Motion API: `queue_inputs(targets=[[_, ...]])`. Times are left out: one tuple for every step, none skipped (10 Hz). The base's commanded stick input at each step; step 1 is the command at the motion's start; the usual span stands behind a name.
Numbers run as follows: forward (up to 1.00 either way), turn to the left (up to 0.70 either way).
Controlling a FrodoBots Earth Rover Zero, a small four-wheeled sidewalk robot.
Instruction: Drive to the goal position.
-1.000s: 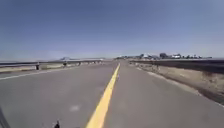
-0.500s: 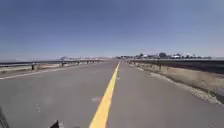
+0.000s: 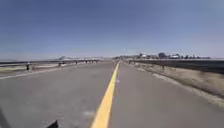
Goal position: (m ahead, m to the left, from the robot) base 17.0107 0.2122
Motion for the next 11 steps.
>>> queue_inputs(targets=[[0.85,0.00],[0.85,0.00],[0.85,0.00],[0.85,0.00],[0.85,0.00],[0.85,0.00],[0.85,0.00],[0.85,0.00],[0.85,0.00],[0.85,0.00],[0.85,0.00]])
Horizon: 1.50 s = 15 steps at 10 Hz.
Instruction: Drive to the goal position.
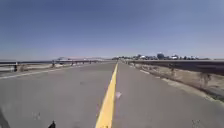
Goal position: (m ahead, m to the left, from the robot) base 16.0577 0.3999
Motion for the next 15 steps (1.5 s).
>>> queue_inputs(targets=[[0.85,0.00],[0.85,0.00],[0.85,0.00],[0.85,0.00],[0.85,0.00],[0.85,0.00],[0.85,0.00],[0.85,0.00],[0.85,0.00],[0.85,0.00],[0.85,0.00],[0.85,0.00],[0.85,0.00],[0.85,0.00],[0.85,0.00]])
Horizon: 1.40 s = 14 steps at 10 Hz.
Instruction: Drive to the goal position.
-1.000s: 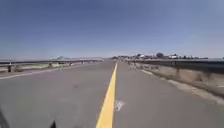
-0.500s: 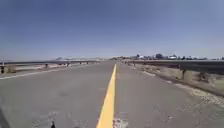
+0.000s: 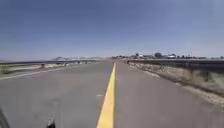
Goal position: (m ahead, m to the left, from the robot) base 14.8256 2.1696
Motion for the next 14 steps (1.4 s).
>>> queue_inputs(targets=[[0.85,0.00],[0.85,0.00],[0.85,0.00],[0.85,0.00],[0.85,0.00],[0.85,0.00],[0.85,0.00],[0.85,0.00],[0.85,0.00],[0.85,0.00],[0.85,0.00],[0.85,0.00],[0.85,0.00],[0.85,0.00]])
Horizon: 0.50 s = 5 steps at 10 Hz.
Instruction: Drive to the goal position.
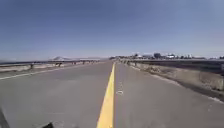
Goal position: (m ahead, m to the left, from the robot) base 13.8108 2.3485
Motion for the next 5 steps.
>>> queue_inputs(targets=[[0.85,0.00],[0.85,0.00],[0.85,0.00],[0.85,0.00],[0.85,0.00]])
